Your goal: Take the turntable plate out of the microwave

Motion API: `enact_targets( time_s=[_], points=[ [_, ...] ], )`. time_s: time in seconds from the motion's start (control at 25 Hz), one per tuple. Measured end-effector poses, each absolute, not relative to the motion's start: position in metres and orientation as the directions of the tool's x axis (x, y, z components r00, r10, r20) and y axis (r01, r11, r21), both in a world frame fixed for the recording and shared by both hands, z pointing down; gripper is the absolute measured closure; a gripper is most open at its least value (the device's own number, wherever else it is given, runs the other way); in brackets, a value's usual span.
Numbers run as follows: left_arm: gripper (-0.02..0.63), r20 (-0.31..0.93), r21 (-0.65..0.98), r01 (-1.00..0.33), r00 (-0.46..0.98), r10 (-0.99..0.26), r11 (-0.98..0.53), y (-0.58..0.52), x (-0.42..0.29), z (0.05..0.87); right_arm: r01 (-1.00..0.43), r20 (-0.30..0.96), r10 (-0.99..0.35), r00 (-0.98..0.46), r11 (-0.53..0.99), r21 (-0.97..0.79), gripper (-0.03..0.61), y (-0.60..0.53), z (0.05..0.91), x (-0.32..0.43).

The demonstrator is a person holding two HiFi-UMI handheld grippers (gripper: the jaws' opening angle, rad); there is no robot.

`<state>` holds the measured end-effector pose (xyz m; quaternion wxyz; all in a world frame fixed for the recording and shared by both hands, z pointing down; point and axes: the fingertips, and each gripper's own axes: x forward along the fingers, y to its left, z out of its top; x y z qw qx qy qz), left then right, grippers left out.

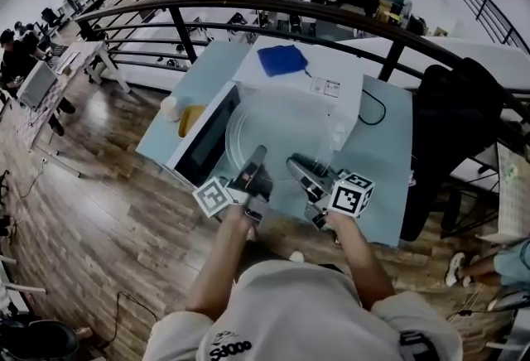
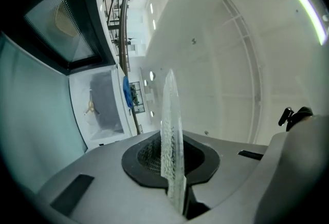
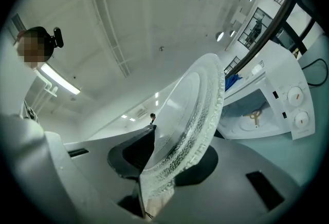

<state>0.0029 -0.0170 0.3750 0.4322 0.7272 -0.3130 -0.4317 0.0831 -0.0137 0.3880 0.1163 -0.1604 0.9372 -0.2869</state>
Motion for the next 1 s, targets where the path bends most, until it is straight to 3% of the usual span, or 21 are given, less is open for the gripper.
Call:
enact_targets(
  time_s=[1.0],
  points=[
    [0.577, -0.410, 0.845, -0.146, 0.440, -0.799, -0.514, 0.019, 0.001, 0.328, -0.201, -0.180, -0.325, -0.928, 0.848, -0.491, 0.485, 0.024, 0.340, 0.081]
  ],
)
